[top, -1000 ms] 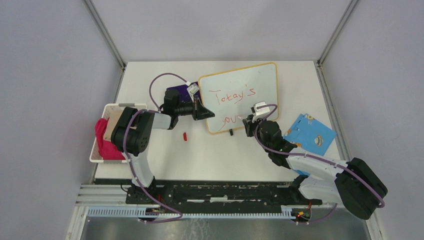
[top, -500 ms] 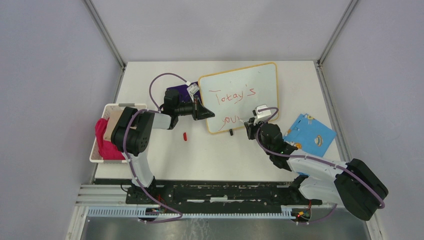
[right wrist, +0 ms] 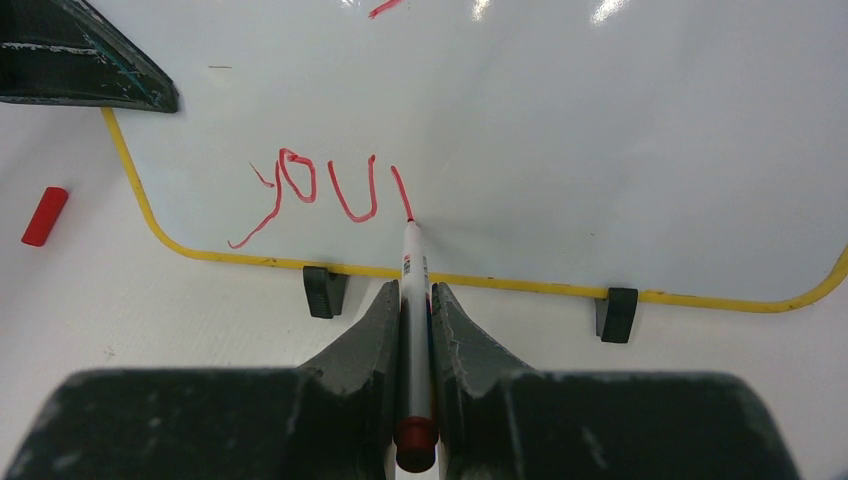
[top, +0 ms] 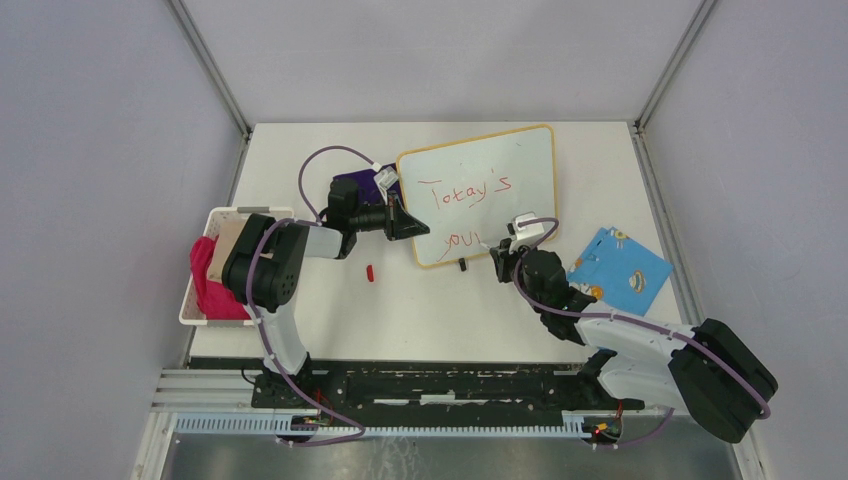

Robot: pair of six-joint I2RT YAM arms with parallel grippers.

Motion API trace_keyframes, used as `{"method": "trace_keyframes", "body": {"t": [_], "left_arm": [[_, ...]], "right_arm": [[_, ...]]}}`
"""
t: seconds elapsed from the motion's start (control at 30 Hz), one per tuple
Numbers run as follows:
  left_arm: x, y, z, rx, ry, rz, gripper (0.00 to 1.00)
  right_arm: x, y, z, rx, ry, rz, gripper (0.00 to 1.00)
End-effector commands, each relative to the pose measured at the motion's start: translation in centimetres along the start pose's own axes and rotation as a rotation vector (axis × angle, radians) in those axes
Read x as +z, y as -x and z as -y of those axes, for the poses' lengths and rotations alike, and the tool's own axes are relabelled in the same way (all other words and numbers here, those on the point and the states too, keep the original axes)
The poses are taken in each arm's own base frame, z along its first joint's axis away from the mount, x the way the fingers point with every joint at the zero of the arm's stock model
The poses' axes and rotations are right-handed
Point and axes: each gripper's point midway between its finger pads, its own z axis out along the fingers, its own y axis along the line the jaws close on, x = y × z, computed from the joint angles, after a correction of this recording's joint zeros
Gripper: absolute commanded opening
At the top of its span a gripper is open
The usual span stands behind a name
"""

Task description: Write a sentence on the whiteboard

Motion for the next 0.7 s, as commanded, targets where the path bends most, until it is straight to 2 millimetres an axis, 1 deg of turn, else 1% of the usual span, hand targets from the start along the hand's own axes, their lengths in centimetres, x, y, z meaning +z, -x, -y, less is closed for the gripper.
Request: {"method": "trace_keyframes", "body": {"t": [0.0, 0.3, 0.67], "left_arm": [[0.2, -4.2, -2.3, -0.047, 0.126, -0.095, 0.02], [0.3, -4.2, -2.3, -0.047, 0.126, -0.099, 0.02], [0.3, -4.3, -2.3, -0.047, 0.126, -0.100, 0.02]], "right_arm": [[0.7, 3.2, -0.2, 0.018, -0.012, 0.066, 0.00], [1.2, 4.0, -0.2, 0.010, -0.022, 0.074, 0.00], [1.2, 4.7, 0.6, 0.016, -0.052, 0.089, 0.00]]}}
